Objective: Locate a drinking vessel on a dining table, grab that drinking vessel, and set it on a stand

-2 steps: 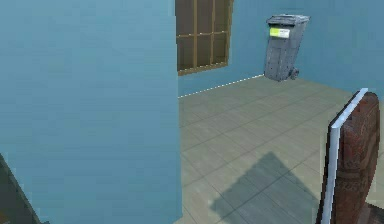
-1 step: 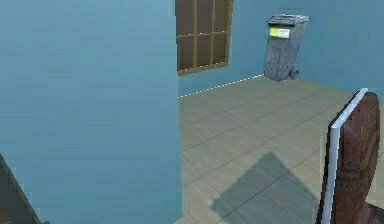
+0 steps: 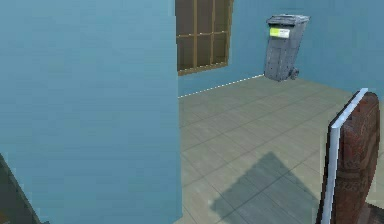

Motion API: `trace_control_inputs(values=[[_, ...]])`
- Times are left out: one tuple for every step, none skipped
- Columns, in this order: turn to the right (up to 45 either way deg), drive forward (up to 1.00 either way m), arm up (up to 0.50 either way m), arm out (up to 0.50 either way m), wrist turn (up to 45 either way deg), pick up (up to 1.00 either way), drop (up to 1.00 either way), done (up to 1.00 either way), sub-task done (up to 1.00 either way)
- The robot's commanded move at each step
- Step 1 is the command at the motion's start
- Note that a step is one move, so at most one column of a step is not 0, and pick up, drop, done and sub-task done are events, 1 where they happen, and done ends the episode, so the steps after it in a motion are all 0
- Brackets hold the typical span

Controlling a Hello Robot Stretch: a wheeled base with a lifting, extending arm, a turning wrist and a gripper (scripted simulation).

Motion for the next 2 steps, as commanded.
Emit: trace_control_inputs(values=[[0.0,0.0,0.0,-0.44,0.0,0.0,0.0,0.0,0.0],[45.0,0.0,0.0,0.0,0.0,0.0,0.0,0.0,0.0]])
